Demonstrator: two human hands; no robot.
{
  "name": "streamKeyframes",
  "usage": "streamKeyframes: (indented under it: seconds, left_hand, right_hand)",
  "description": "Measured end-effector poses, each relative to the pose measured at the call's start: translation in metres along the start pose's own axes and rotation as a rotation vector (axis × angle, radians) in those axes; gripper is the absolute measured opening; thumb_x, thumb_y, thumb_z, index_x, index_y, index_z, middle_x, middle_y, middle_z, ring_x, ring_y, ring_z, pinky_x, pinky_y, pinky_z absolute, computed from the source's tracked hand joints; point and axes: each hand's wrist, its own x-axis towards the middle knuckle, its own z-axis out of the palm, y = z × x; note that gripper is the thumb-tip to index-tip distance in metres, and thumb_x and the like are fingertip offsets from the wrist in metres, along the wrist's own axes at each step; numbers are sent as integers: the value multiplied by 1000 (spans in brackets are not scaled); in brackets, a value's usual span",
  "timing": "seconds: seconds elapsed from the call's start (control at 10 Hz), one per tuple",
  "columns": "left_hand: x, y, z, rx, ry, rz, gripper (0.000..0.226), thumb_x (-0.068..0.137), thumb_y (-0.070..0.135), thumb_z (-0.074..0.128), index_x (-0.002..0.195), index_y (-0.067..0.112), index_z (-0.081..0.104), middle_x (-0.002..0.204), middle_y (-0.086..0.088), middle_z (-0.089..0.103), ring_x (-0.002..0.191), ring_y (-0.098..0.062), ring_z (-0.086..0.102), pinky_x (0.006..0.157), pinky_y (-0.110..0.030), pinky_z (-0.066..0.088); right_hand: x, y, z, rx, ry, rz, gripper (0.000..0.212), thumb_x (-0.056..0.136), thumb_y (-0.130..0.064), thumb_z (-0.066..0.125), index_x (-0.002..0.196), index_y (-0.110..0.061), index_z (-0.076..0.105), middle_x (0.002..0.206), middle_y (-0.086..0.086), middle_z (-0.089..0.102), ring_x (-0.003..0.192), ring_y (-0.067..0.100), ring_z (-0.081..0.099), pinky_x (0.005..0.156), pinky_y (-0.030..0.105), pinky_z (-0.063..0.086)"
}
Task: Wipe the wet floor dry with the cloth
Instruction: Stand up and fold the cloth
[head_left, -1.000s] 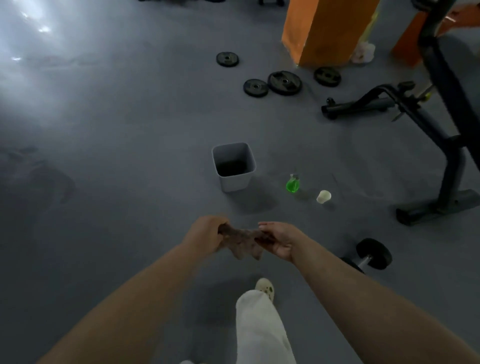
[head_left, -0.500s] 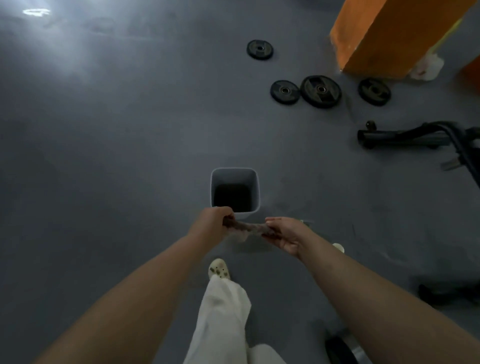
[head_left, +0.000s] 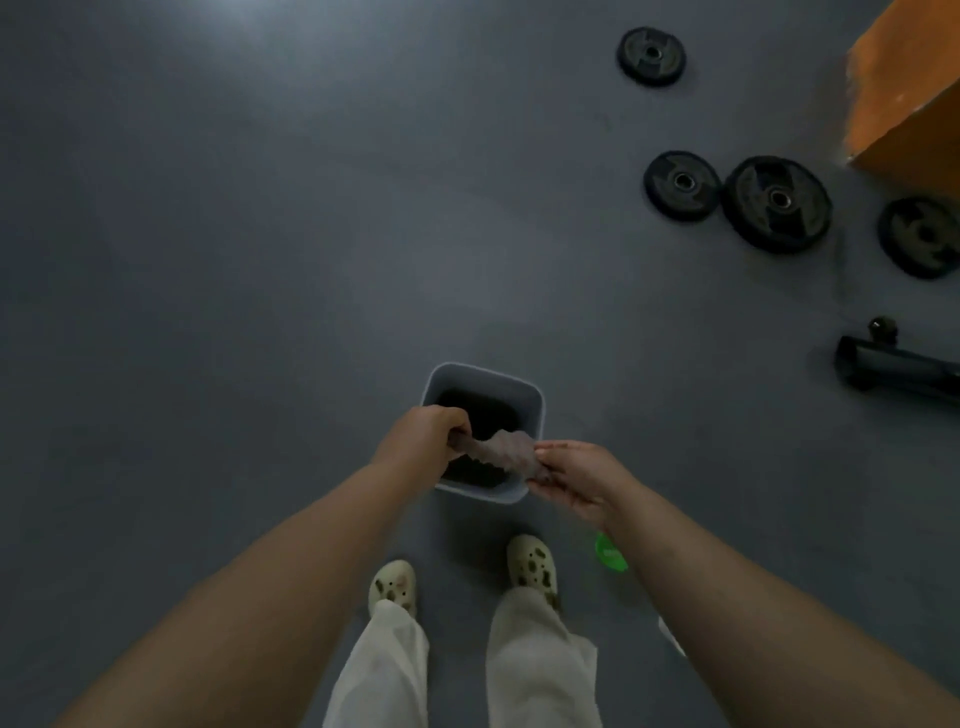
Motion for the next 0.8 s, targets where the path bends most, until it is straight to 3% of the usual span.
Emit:
streamKeyframes:
  seconds: [0.1, 0.2, 0.3, 0.4, 0.6, 0.8]
  left_hand:
    - [34, -17, 25, -7, 34, -68, 25, 88, 3, 56, 109, 12, 67, 107, -10, 64, 98, -27, 59, 75, -27, 40]
    - [54, -35, 57, -17, 23, -132, 28, 87, 1, 55, 107, 17, 68, 105, -7, 65, 95, -25, 59, 70, -23, 36]
    - [66, -56, 92, 7, -21, -155, 31, 83, -1, 54, 104, 18, 68, 103, -6, 63, 93, -24, 59, 69, -22, 35]
    - [67, -76, 129, 38, -74, -159, 27, 81, -1, 53, 98, 15, 66, 99, -8, 63, 91, -27, 59, 74, -32, 44]
    - [52, -107, 194, 54, -230, -214, 13, 85, 7, 55, 92, 16, 63, 102, -4, 64, 95, -23, 59, 84, -32, 47]
    - [26, -132, 226, -59, -291, -301, 31, 93, 6, 49, 121, 14, 62, 123, -7, 59, 114, -25, 55, 97, -33, 43]
  right_hand:
    - [50, -14, -5, -82, -25, 26, 12, 94, 3, 50, 94, -4, 60, 116, 22, 57, 94, 27, 60, 50, 25, 56]
    - [92, -11, -8, -181, -30, 48, 11, 94, 3, 49, 95, -3, 58, 106, 20, 58, 94, 27, 59, 52, 26, 57]
    - [133, 6, -12, -282, -33, 93, 15, 94, 3, 49, 87, -7, 58, 96, 17, 60, 82, 23, 61, 57, 31, 55]
    - [163, 36, -16, -360, -23, 140, 18, 94, 3, 49, 83, -10, 56, 87, 12, 59, 74, 19, 59, 59, 31, 51]
    - [192, 103, -24, -454, 7, 241, 15, 95, 1, 48, 87, -9, 57, 100, 14, 61, 80, 20, 61, 59, 29, 53]
    - [186, 130, -20, -382, 6, 292, 16, 95, -2, 51, 110, -4, 56, 103, 14, 62, 88, 21, 62, 66, 31, 54]
